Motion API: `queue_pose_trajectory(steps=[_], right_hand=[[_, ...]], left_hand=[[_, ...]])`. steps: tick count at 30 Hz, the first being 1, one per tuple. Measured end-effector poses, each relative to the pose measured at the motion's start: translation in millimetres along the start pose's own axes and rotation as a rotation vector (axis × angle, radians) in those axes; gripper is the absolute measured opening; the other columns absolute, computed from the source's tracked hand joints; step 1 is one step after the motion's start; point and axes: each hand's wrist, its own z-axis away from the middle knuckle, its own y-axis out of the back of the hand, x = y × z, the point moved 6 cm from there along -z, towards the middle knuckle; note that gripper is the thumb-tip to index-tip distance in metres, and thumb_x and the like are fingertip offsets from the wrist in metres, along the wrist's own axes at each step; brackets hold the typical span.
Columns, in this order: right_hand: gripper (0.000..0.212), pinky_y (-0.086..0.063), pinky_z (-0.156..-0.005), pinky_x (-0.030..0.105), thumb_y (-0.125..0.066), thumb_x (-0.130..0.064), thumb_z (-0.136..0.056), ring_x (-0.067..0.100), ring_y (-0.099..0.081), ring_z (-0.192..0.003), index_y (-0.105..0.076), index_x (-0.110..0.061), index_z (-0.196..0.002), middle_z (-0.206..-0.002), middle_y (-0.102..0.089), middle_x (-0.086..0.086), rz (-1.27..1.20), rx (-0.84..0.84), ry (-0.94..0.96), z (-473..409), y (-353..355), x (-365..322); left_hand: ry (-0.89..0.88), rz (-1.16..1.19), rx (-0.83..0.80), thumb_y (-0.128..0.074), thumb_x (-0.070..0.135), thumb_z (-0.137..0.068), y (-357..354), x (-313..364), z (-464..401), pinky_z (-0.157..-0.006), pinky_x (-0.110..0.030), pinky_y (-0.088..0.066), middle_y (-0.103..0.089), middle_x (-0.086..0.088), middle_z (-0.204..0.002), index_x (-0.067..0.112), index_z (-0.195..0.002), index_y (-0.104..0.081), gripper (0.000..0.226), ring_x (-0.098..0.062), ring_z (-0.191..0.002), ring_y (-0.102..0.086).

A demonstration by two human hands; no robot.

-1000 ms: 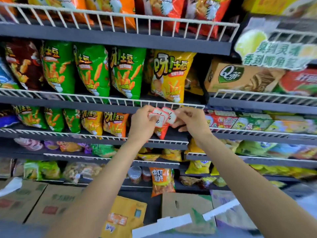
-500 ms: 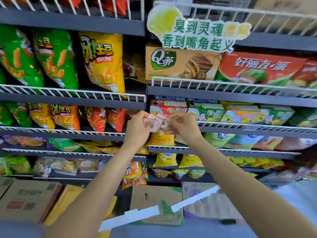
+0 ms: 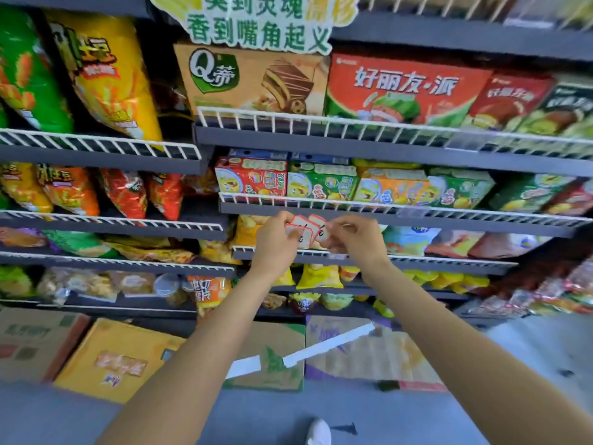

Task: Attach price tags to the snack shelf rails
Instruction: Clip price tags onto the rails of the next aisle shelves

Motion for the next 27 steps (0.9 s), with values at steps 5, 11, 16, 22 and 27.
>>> queue_pose_trajectory(steps=[5, 11, 16, 22, 27], right_hand=[[0.011, -0.054, -0.053, 0.022, -0.059, -0.008, -0.09, 0.011, -0.067, -0.057, -0.066, -0.01, -0.081, -0.069, -0.068, 0.008, 0.028, 0.077, 0.001, 5.7, 51.0, 21.6], [0.007, -0.052, -0.055, 0.033, -0.058, -0.009, -0.09, 0.005, -0.065, -0.059, -0.063, -0.011, -0.087, -0.074, -0.07, 0.01, 0.209, 0.159, 0.063, -13.4, 123.9, 37.4], [0.012, -0.05, -0.063, 0.033, -0.052, -0.011, -0.09, 0.022, -0.063, -0.08, -0.063, -0.011, -0.095, -0.087, -0.071, 0.009, 0.432, 0.155, 0.133, -63.1, 171.1, 53.6], [0.014, -0.051, -0.065, 0.039, -0.048, -0.009, -0.091, 0.032, -0.062, -0.074, -0.062, -0.007, -0.095, -0.083, -0.069, 0.014, 0.581, 0.126, 0.24, -119.4, 212.6, 70.6], [0.014, -0.038, -0.057, 0.03, -0.047, -0.004, -0.089, 0.03, -0.061, -0.069, -0.061, -0.006, -0.088, -0.076, -0.068, 0.014, 0.598, 0.07, 0.315, -142.9, 220.5, 81.4]], left_hand=[[-0.018, 0.036, -0.025, -0.054, 0.013, -0.092, -42.0, 15.0, 5.2, -0.075, -0.02, -0.036, -0.06, -0.009, -0.116, 0.005, -0.112, -0.054, 0.021, -0.023, -0.108, -0.055], [-0.036, 0.073, -0.073, -0.055, 0.012, -0.091, -99.3, 39.1, 1.9, -0.087, -0.032, -0.046, -0.059, -0.007, -0.12, 0.013, -0.12, -0.05, 0.029, -0.022, -0.113, -0.055], [0.003, 0.009, -0.117, -0.055, 0.011, -0.092, -150.7, 65.8, -22.0, -0.073, -0.022, -0.042, -0.058, -0.011, -0.124, 0.013, -0.127, -0.05, 0.035, -0.025, -0.109, -0.057], [0.128, 0.021, -0.172, -0.052, 0.013, -0.093, -214.2, 88.9, -55.8, -0.09, -0.033, -0.042, -0.053, -0.014, -0.133, 0.011, -0.137, -0.044, 0.044, -0.029, -0.121, -0.051], [0.174, 0.085, -0.227, -0.052, 0.009, -0.093, -253.8, 99.3, -75.0, -0.102, -0.029, -0.036, -0.04, -0.01, -0.146, 0.007, -0.143, -0.034, 0.052, -0.024, -0.132, -0.041]])
